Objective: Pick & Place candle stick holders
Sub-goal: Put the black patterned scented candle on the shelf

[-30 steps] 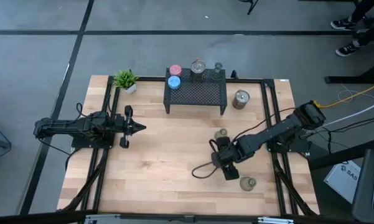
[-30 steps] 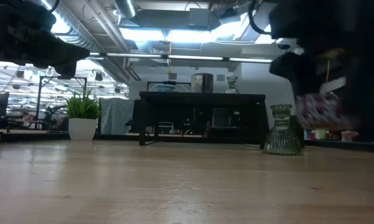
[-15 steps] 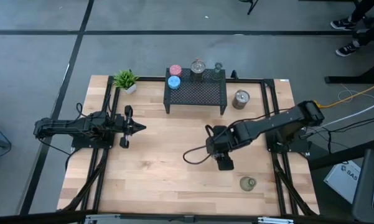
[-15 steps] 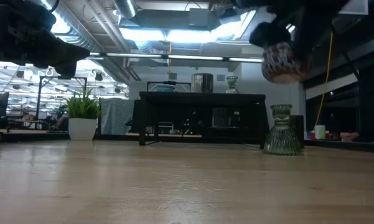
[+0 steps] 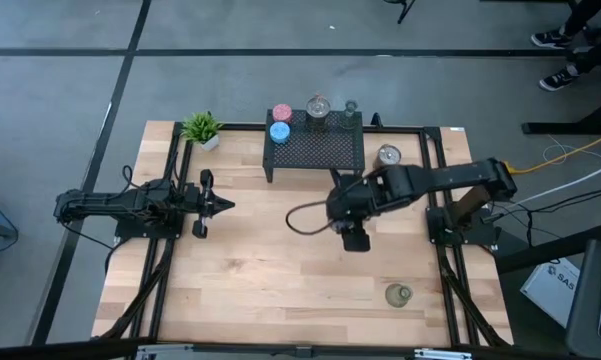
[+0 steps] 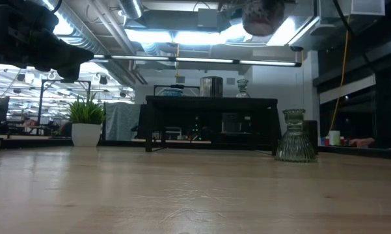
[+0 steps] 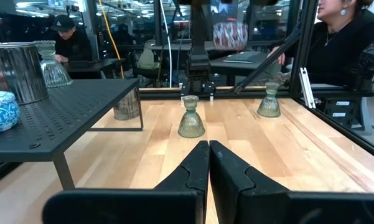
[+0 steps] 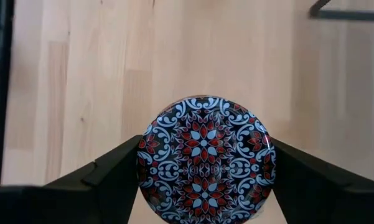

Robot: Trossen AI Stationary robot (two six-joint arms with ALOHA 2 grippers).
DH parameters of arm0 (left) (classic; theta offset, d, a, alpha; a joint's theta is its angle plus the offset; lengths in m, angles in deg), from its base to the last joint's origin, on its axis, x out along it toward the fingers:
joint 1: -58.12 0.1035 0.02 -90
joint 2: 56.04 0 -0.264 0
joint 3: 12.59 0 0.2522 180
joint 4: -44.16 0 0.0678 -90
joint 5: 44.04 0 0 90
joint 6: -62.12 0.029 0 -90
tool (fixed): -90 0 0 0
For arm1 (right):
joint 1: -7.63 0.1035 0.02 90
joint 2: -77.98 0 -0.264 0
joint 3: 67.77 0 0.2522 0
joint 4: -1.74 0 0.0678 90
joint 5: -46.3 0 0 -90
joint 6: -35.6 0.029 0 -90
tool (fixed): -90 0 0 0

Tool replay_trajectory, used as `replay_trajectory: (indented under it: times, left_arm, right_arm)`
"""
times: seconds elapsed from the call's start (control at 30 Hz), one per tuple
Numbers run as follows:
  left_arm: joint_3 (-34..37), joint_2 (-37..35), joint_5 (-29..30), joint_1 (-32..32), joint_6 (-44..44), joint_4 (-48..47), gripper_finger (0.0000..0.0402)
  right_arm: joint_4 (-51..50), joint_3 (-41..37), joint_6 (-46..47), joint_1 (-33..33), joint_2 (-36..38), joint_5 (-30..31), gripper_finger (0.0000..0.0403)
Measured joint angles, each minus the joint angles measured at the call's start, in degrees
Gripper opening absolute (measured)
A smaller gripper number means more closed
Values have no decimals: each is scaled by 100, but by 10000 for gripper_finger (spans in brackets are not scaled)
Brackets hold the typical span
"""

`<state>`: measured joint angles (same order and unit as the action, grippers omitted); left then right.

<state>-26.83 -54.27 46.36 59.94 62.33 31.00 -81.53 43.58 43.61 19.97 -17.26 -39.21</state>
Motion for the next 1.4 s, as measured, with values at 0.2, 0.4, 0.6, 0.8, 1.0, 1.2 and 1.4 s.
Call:
replay_trajectory:
  times: [0.2,0.4,0.6,0.8,1.0,1.2,1.4]
  left_arm:
    - [0,-1,0,0,3,0,8]
    - [0,0,0,0,1,0,6]
    - [0,0,0,0,3,0,8]
    - [1,-1,0,-1,0,0,6]
    - [-1,-1,0,1,4,0,7]
    - [0,0,0,-1,0,0,7]
    - [0,0,1,0,2,0,6]
  right_arm:
    - [-317,331,-123,-323,0,2,309]
    - [-340,335,-140,-379,0,-2,309]
    - [-316,335,-142,-311,0,-7,309]
    - [-311,335,-162,-250,0,-40,309]
    - [-296,333,-158,-250,0,-83,309]
    - [-267,330,-144,-250,0,-68,309]
    - [-253,330,-142,-250,0,-66,309]
